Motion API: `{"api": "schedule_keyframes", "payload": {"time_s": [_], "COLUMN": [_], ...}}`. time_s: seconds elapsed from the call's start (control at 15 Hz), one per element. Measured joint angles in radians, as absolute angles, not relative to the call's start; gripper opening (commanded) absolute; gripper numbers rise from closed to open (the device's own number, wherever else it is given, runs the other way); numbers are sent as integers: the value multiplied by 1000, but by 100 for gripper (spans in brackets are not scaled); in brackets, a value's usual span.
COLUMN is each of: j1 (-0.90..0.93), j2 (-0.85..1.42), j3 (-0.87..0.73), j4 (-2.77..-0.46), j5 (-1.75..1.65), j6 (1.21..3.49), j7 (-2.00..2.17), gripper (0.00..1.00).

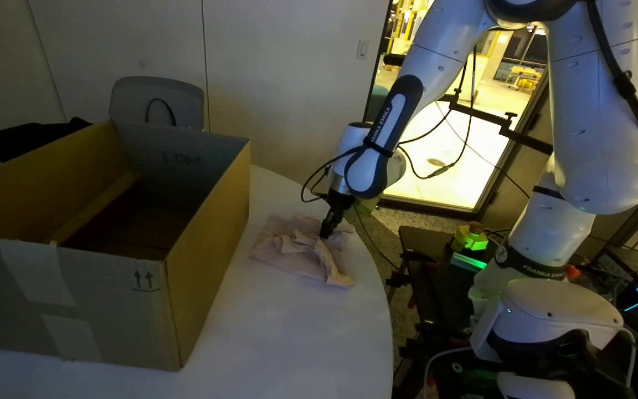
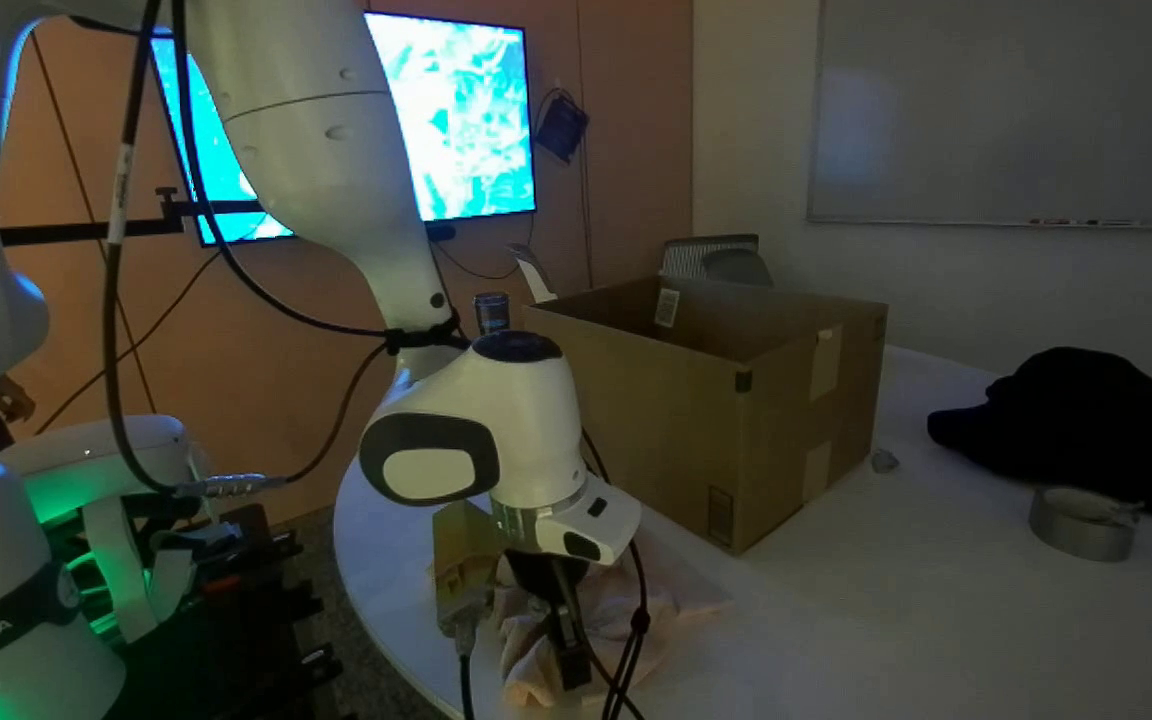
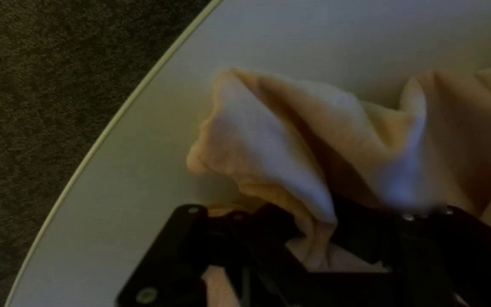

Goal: Pick up the marker, put it on the towel, fold the towel together with the marker and put in the box

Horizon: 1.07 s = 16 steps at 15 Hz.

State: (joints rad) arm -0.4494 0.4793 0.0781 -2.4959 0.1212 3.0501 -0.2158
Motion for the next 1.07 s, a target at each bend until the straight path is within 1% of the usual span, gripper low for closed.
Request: {"api": "schedule_keyframes", "payload": {"time_s": [0.27,0.6,0.73,0.93,1.07], "j1": [-465,-465,-463,-453,-415], "j2": [398,226,161,87,66], "j3": [122,188,243,369,439], "j4": [-2557,-2669,-2704,-2732,-2734], "j5": [121,121,125,174,184], "j6": [3050,3051,3051,3051,3050], "j7": [-237,-252,-253,-267,-259], "gripper": [3,3,3,3,3]}}
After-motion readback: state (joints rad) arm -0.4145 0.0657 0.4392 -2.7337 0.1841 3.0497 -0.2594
